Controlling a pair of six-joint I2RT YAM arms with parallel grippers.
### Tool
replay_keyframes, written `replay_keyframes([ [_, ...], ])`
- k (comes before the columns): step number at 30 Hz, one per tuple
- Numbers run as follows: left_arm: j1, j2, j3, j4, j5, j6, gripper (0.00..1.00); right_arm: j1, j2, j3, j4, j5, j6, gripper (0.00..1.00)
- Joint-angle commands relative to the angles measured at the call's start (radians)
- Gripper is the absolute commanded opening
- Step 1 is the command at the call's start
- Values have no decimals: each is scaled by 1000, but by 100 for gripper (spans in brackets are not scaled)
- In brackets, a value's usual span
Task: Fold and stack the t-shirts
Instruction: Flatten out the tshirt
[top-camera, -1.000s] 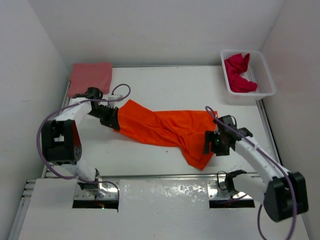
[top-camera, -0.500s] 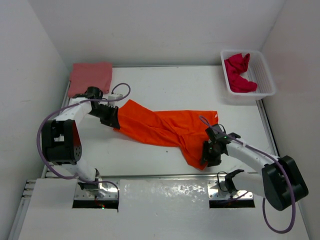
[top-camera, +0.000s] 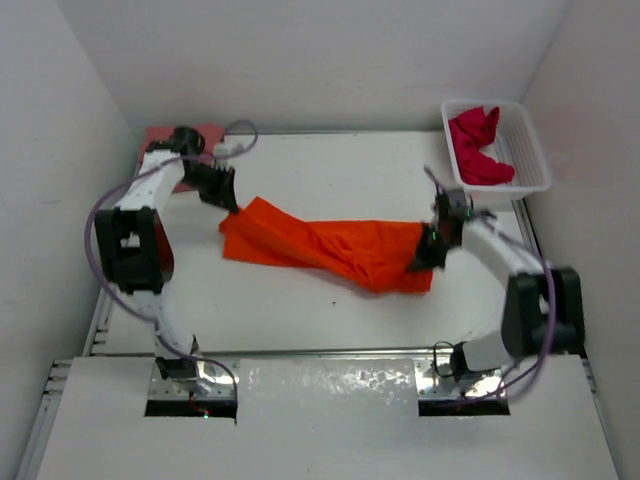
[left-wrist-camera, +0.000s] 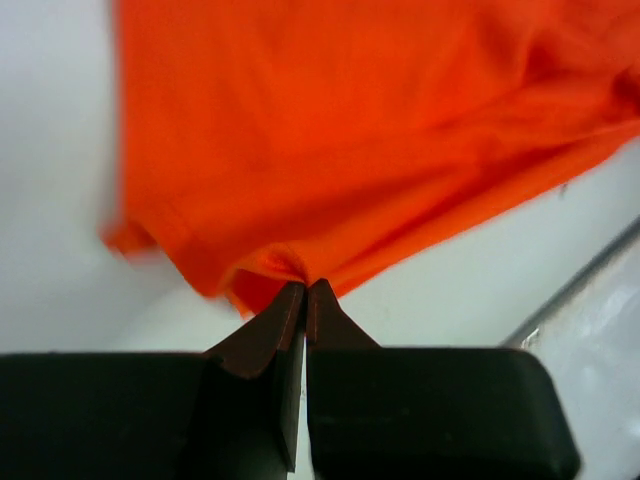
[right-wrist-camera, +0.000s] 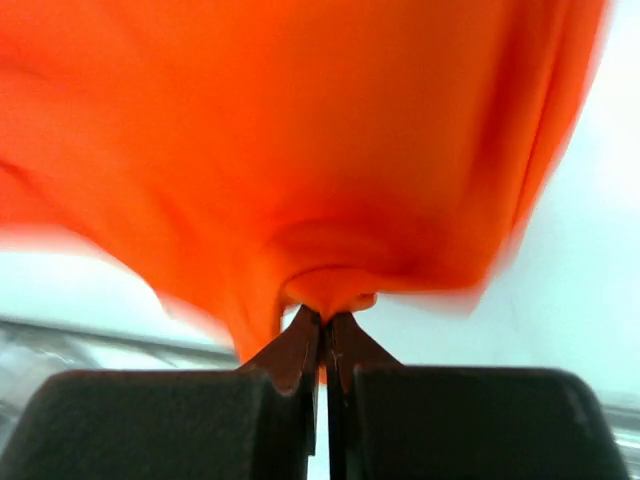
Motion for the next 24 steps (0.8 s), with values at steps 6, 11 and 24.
replay_keyframes([
  [6, 25, 323, 1043, 568, 12, -333, 0, -172, 1034, 2031, -73, -132, -62, 0],
  [11, 30, 314, 1113, 788, -54, -413, 0, -298, 660, 1477, 742, -30, 177, 0],
  [24, 27, 80, 477, 678, 122, -274, 0, -270, 391, 865, 616, -114, -18, 0],
])
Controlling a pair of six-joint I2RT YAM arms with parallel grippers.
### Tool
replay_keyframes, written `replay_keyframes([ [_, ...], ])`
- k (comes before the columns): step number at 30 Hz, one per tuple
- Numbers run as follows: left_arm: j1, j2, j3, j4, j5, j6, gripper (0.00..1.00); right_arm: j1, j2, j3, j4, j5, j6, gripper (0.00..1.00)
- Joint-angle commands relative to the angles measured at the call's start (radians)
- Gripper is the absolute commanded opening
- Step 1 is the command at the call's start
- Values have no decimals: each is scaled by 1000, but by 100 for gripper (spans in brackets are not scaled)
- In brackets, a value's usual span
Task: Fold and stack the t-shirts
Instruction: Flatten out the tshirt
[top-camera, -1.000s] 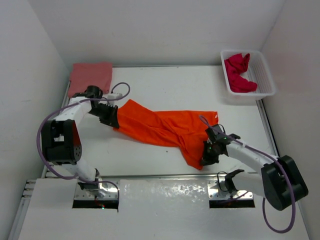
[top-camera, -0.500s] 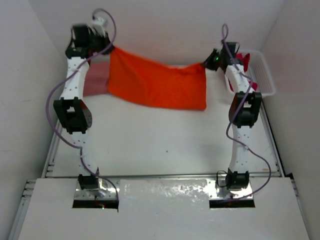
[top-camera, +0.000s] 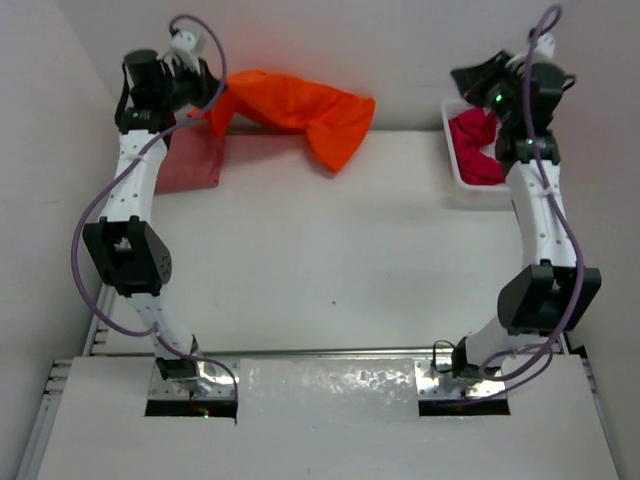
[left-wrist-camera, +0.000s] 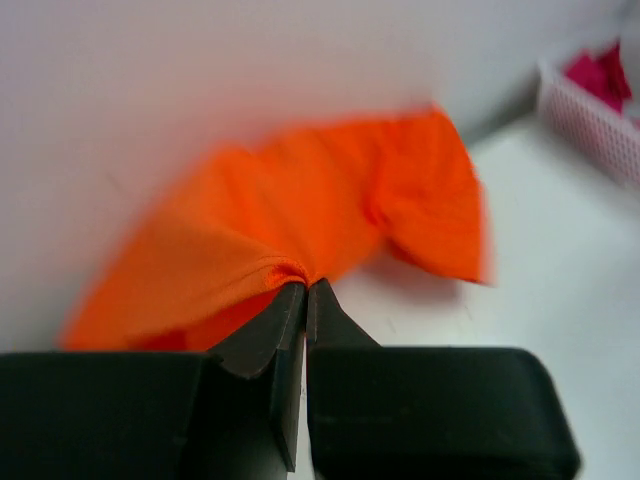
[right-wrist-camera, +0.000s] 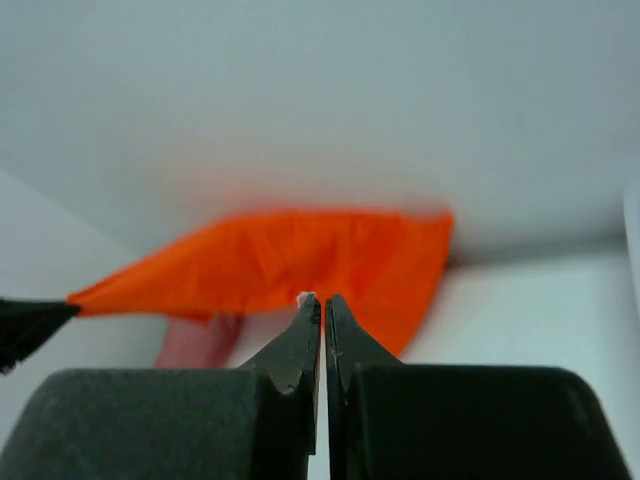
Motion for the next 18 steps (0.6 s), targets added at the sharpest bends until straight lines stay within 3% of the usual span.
replay_keyframes([
  [1, 3, -68, -198, -107, 98, 63, 0, 49, -9, -280, -108, -24, -77, 0],
  [4, -1, -158, -365, -222, 195, 84, 0, 237, -42, -348, -301, 94, -282, 0],
  [6, -12, -256, -475, -314, 247, 196, 0, 332, -52, -441, -327, 171, -293, 6],
  [10, -12, -378, -510, -605, 351, 420, 0, 431, -45, -546, -322, 257, -276, 12],
  [14, -12, -474, -471, -1088, 448, 770, 0, 472, 4, -521, -394, 291, -270, 44],
  [15, -12, -502, -509, -1089, 425, 738, 0, 492, 13, -520, -403, 323, -275, 54],
  [18, -14, -591, -710, -1089, 301, 811, 0, 509, 36, -530, -437, 378, -286, 64],
])
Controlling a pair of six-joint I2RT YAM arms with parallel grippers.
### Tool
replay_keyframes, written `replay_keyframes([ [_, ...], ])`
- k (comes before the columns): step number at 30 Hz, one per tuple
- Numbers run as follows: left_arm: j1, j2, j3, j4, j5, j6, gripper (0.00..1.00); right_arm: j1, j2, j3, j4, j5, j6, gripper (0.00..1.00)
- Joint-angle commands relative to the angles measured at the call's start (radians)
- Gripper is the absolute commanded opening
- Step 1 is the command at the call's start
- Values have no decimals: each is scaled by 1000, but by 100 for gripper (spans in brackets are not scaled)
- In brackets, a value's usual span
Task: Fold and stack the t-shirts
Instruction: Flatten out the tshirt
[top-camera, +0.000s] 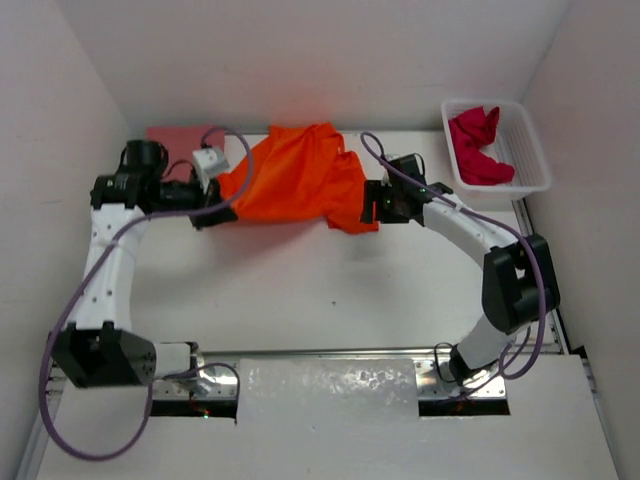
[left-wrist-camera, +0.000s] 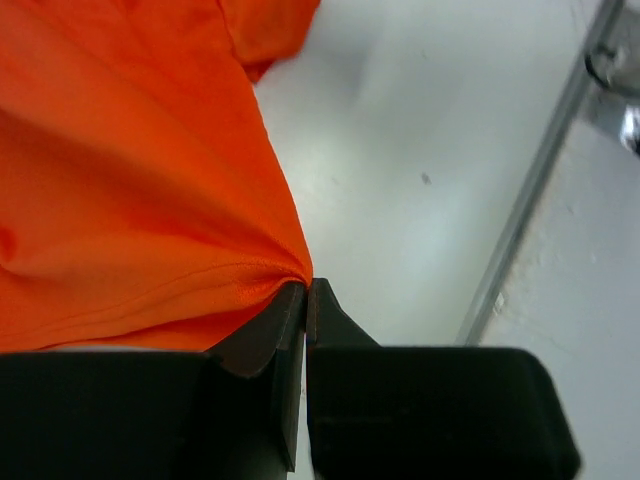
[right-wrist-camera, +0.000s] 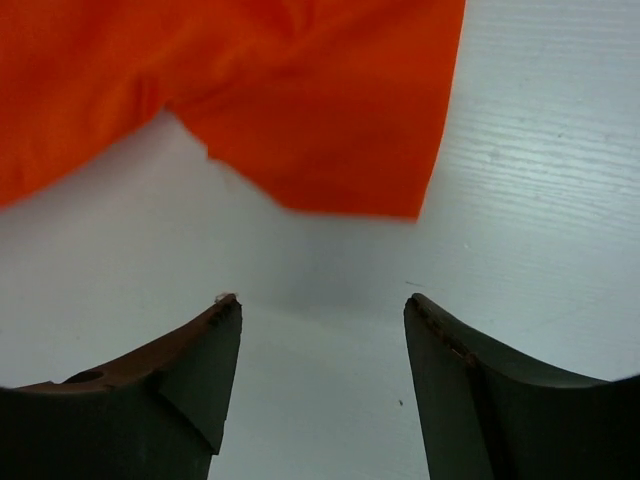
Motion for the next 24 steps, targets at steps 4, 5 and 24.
replay_keyframes([
  [4, -5, -72, -341, -182, -111, 248, 0, 20, 79, 80, -147, 153, -37, 66],
  [5, -5, -75, -349, -168, -109, 244, 0, 21, 91, 83, -174, 165, -47, 66],
  [24, -2, -129, -371, -78, -92, 162, 0, -19, 261, 45, 13, 170, 122, 68],
])
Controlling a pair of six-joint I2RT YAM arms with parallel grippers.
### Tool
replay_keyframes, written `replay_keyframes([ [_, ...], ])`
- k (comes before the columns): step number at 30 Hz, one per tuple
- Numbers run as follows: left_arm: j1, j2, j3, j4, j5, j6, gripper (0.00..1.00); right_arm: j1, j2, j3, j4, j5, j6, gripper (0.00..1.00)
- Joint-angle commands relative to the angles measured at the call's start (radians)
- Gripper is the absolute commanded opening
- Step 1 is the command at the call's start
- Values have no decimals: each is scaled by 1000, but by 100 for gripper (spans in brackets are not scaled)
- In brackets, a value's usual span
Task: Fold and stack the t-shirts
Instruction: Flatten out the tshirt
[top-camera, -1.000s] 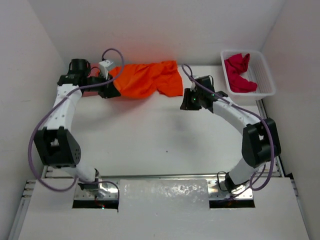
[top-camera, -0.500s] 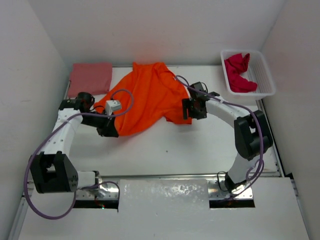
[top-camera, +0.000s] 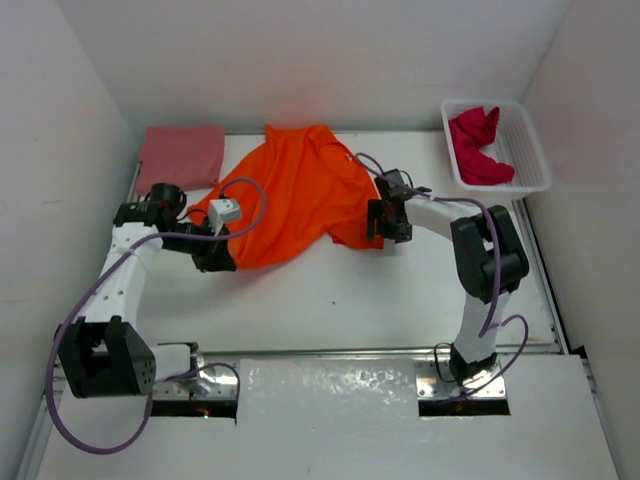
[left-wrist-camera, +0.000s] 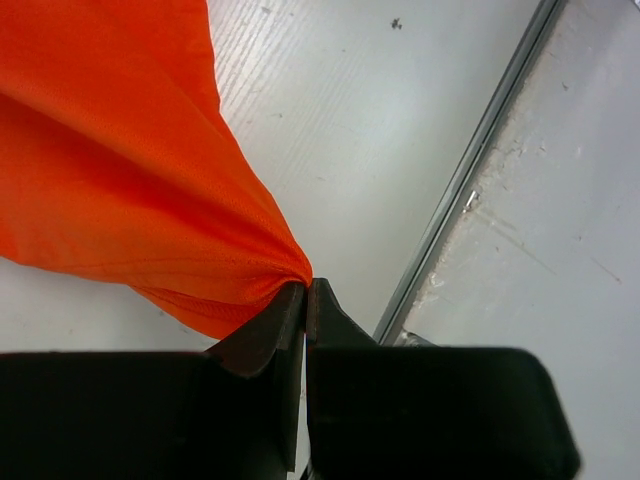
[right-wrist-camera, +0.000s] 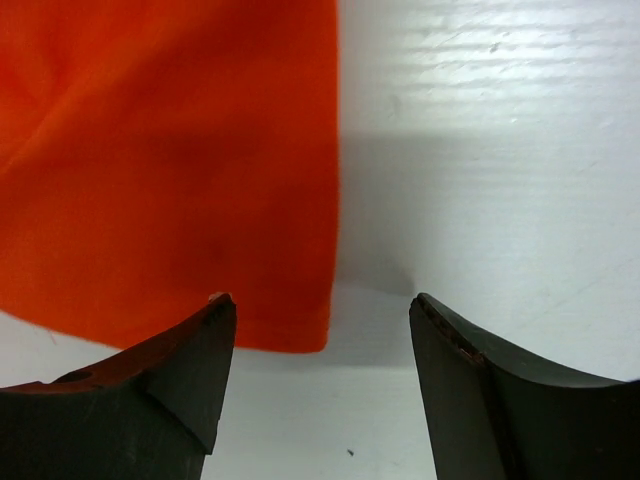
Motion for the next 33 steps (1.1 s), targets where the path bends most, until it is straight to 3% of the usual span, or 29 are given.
replay_keyframes([
  [1, -1, -32, 13, 22, 35, 2, 0, -14, 27, 40, 68, -22, 44, 68],
  [5, -1, -32, 5, 36, 37, -11, 0, -11, 96, 43, 79, -42, 76, 64],
  [8, -2, -30, 5, 46, 34, -19, 0, -11, 153, 19, 60, -70, 90, 37],
  [9, 1, -30, 5, 52, 28, -22, 0, -11, 167, -28, 82, -123, 113, 23],
  [12, -1, -29, 11, 74, 11, -36, 0, -11, 133, -107, 178, -191, 165, 0],
  [14, -1, -29, 20, 89, -11, -50, 0, -13, 84, -179, 240, -222, 174, 0],
  [19, 4, -26, 23, 138, -77, -106, 0, -91, -242, -415, 389, -283, 210, 0],
  [23, 4, -22, 23, 140, -86, -100, 0, -103, -468, -512, 225, -341, 80, 0],
  [29, -19, -7, -39, 215, -61, -94, 0, -77, -785, -799, 48, -325, 70, 0],
  [33, -39, 22, -73, 252, -39, -113, 0, -77, -815, -837, 5, -224, 44, 0],
])
